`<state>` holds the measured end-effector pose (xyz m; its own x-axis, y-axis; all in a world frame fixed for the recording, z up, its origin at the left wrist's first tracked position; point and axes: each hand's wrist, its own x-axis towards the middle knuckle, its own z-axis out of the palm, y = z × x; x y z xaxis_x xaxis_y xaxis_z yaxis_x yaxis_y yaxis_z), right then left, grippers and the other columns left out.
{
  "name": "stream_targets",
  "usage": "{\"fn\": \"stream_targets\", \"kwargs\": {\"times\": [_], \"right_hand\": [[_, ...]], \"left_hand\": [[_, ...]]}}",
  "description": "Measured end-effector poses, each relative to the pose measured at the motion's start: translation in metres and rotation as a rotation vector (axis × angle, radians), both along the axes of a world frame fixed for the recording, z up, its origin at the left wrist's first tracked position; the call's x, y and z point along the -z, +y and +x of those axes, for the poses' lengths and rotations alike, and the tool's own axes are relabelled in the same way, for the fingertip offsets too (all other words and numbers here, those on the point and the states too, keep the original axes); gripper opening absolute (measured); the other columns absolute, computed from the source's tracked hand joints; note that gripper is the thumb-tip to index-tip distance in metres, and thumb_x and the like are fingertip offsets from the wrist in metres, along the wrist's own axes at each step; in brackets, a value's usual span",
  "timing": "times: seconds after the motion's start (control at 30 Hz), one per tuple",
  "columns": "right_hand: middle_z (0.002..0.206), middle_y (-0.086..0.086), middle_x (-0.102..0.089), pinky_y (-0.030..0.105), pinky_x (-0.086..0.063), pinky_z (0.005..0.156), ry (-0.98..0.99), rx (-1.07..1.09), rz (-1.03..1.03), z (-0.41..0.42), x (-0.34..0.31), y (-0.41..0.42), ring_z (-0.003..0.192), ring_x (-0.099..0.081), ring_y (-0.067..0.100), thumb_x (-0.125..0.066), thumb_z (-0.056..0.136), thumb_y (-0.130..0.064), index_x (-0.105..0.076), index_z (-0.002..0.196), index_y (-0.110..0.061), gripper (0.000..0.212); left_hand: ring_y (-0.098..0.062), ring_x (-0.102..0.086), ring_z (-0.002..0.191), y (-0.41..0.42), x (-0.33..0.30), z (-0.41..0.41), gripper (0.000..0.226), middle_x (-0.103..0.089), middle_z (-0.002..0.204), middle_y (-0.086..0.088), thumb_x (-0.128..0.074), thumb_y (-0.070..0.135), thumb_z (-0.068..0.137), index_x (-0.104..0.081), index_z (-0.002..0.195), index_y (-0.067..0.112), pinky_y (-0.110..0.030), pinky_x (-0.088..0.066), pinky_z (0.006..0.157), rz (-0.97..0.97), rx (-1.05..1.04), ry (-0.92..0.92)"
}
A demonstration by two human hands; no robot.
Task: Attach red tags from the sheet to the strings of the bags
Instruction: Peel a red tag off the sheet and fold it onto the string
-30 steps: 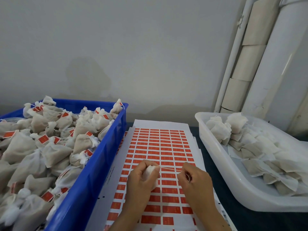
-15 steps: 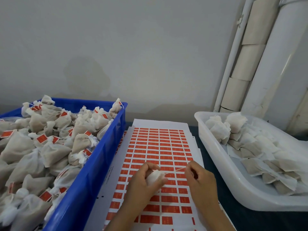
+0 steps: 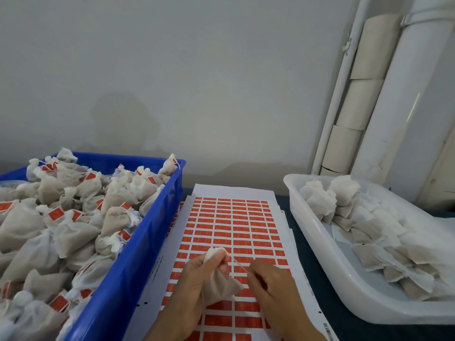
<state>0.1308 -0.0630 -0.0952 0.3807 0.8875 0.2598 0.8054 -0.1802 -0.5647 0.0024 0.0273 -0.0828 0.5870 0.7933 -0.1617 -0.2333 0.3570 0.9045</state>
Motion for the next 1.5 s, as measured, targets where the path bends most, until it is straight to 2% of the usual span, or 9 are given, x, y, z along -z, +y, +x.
{"fn": "stream_targets", "kwargs": {"times": [0.13, 0.27, 0.43, 0.5, 0.7, 0.9, 1.13, 1.27, 1.5], "right_hand": [[0.084, -0.031, -0.045, -0.002, -0.031, 0.068, -0.047, -0.036, 0.018, -0.002, -0.001, 0.001, 0.076, -0.052, -0.003, -0.038, 0.096, -0.039, -0.043, 0.085, -0.037, 0.012], [0.073, -0.025, -0.049, 0.003, -0.035, 0.069, -0.077, -0.109, 0.054, -0.003, -0.001, -0.002, 0.071, -0.052, 0.003, -0.039, 0.091, -0.039, -0.047, 0.077, -0.028, 0.02], [0.06, -0.018, -0.059, 0.003, -0.041, 0.053, -0.336, -0.229, 0.309, -0.011, -0.001, -0.001, 0.048, -0.042, -0.004, -0.062, 0.075, -0.026, -0.055, 0.063, -0.025, 0.013], [0.069, -0.02, -0.064, 0.001, -0.044, 0.065, -0.423, -0.298, 0.374, -0.012, 0.0, 0.0, 0.058, -0.053, -0.006, -0.054, 0.085, -0.033, -0.063, 0.069, -0.027, 0.019], [0.083, -0.015, -0.069, 0.013, -0.049, 0.078, -0.513, -0.23, 0.468, -0.008, -0.003, -0.004, 0.075, -0.062, -0.003, -0.028, 0.097, -0.041, -0.07, 0.079, -0.025, 0.049], [0.095, -0.012, -0.069, 0.019, -0.046, 0.087, -0.507, -0.164, 0.503, -0.005, -0.007, -0.006, 0.088, -0.063, 0.002, -0.037, 0.094, -0.044, -0.071, 0.085, -0.025, 0.04], [0.093, -0.017, -0.069, 0.012, -0.044, 0.089, -0.244, -0.158, 0.567, -0.003, -0.002, -0.002, 0.093, -0.059, -0.006, -0.042, 0.091, -0.051, -0.069, 0.086, -0.027, 0.037], [0.088, -0.016, -0.068, 0.014, -0.045, 0.084, -0.191, -0.125, 0.59, 0.0, 0.001, -0.001, 0.092, -0.057, -0.004, -0.042, 0.09, -0.053, -0.068, 0.083, -0.024, 0.04], [0.086, -0.013, -0.068, 0.015, -0.045, 0.083, -0.223, -0.107, 0.593, -0.002, 0.002, 0.0, 0.091, -0.056, 0.0, -0.043, 0.089, -0.052, -0.068, 0.081, -0.022, 0.04]], "left_hand": [[-0.005, -0.068, 0.068, -0.002, -0.004, -0.008, 0.019, -0.07, 0.078, 0.003, -0.045, 0.02, 0.094, -0.062, 0.09, 0.013, -0.013, -0.052, 0.055, 0.115, -0.068, -0.07], [-0.015, -0.054, 0.111, -0.008, -0.002, -0.016, 0.018, -0.054, 0.125, -0.004, -0.049, 0.019, 0.095, -0.056, 0.11, 0.014, -0.027, -0.046, 0.096, 0.014, -0.083, 0.195], [-0.003, -0.062, 0.088, -0.015, 0.006, 0.007, 0.014, -0.068, 0.089, 0.024, -0.052, 0.035, 0.088, -0.065, 0.087, 0.035, -0.008, -0.044, 0.063, 0.437, -0.007, 0.258], [0.013, -0.06, 0.084, -0.017, 0.009, 0.006, 0.012, -0.064, 0.08, 0.035, -0.05, 0.04, 0.085, -0.061, 0.086, 0.036, -0.004, -0.045, 0.058, 0.531, 0.019, 0.246], [0.013, -0.057, 0.083, -0.017, 0.016, 0.007, 0.03, -0.054, 0.083, 0.038, -0.05, 0.023, 0.093, -0.049, 0.084, 0.052, 0.002, -0.041, 0.069, 0.885, 0.021, 0.428], [0.015, -0.056, 0.08, -0.013, 0.019, 0.005, 0.023, -0.054, 0.078, 0.037, -0.054, 0.023, 0.091, -0.06, 0.084, 0.044, 0.003, -0.039, 0.07, 1.049, -0.043, 0.477], [0.002, -0.06, 0.079, -0.017, 0.018, 0.008, 0.025, -0.068, 0.101, 0.003, -0.048, 0.008, 0.093, -0.062, 0.107, 0.024, -0.014, -0.048, 0.082, 0.75, 0.08, 0.34], [0.006, -0.06, 0.064, -0.016, 0.013, 0.006, 0.028, -0.064, 0.062, 0.024, -0.047, 0.019, 0.094, -0.065, 0.082, 0.036, -0.004, -0.044, 0.057, 0.643, 0.058, 0.317], [0.006, -0.064, 0.073, -0.012, 0.014, 0.007, 0.022, -0.066, 0.068, 0.028, -0.066, 0.018, 0.082, -0.066, 0.079, 0.039, -0.007, -0.048, 0.059, 0.64, -0.042, 0.336]]}}
